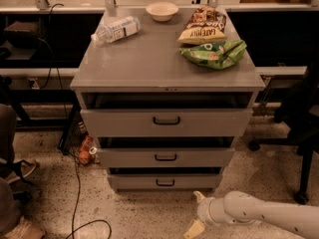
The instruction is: Open bottom drawer
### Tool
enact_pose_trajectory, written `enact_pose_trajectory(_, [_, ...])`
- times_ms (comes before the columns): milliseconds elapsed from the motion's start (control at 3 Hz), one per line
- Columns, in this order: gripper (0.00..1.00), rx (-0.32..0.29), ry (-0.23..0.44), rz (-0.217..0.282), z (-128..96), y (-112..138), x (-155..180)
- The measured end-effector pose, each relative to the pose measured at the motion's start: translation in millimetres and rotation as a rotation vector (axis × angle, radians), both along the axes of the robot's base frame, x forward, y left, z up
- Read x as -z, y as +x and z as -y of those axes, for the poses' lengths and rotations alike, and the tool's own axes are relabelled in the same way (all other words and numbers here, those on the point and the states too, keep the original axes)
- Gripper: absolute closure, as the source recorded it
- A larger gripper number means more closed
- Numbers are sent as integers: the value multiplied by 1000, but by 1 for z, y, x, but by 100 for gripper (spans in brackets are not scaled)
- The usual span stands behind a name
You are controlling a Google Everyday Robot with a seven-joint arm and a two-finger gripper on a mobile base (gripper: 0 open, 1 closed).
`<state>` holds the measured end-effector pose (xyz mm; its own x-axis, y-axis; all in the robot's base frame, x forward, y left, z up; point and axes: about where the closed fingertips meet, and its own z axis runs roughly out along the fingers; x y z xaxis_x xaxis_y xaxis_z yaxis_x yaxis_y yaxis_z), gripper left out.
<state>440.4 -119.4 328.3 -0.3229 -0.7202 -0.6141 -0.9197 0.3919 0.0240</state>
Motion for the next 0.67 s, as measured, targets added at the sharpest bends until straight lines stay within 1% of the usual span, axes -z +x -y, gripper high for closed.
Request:
enact_pose_trajectory(333, [0, 41, 43, -21, -1, 9, 38])
enact_pose_trajectory(667, [0, 41, 44, -22, -1, 8, 39])
